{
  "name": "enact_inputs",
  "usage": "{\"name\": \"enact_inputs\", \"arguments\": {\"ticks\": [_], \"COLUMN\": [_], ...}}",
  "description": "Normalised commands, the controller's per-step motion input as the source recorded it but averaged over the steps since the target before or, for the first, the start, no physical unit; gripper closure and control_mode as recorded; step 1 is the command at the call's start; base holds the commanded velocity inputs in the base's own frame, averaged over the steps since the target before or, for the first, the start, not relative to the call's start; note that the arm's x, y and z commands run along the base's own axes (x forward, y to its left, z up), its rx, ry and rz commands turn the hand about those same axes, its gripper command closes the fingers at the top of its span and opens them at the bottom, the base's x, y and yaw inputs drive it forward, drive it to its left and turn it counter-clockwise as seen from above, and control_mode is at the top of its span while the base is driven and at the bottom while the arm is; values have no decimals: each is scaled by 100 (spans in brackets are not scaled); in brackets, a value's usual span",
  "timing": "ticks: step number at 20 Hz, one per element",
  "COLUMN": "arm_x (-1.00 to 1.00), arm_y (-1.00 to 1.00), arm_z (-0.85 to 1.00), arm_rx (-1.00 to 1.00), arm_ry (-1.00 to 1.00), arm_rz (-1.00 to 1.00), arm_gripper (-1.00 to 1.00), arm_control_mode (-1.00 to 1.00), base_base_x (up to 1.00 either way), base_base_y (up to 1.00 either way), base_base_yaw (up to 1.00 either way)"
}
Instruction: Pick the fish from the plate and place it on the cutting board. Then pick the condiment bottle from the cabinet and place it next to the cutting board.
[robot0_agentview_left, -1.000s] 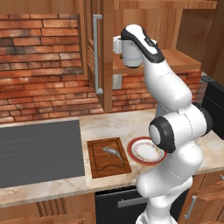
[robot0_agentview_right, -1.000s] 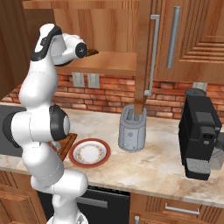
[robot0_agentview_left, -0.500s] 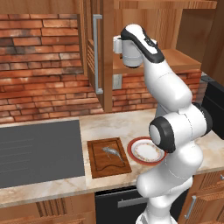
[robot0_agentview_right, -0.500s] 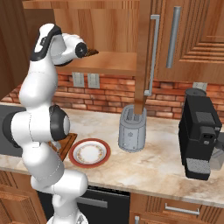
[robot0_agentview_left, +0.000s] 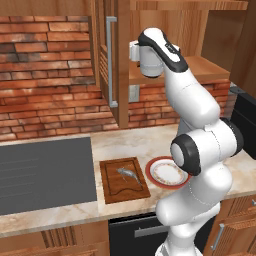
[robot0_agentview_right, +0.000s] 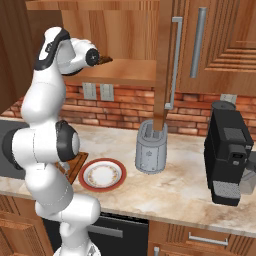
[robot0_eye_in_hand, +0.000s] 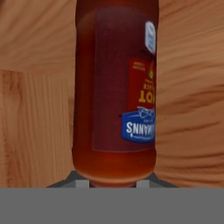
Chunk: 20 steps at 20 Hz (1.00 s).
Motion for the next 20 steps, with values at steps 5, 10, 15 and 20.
{"name": "enact_inputs", "arguments": {"ticks": [5,10,15,20], "arm_x": [-10,-13,-14,-15], "arm_y": [0,0,0,0], "arm_z": [3,8,13,13], "arm_rx": [-1,-1,0,0], "arm_ry": [0,0,0,0], "arm_rz": [0,0,0,0], "arm_gripper": [100,100,100,100], "arm_control_mode": [-100,-100,-100,-100], "base_base_x": [0,0,0,0], "base_base_y": [0,0,0,0], "base_base_yaw": [0,0,0,0]}}
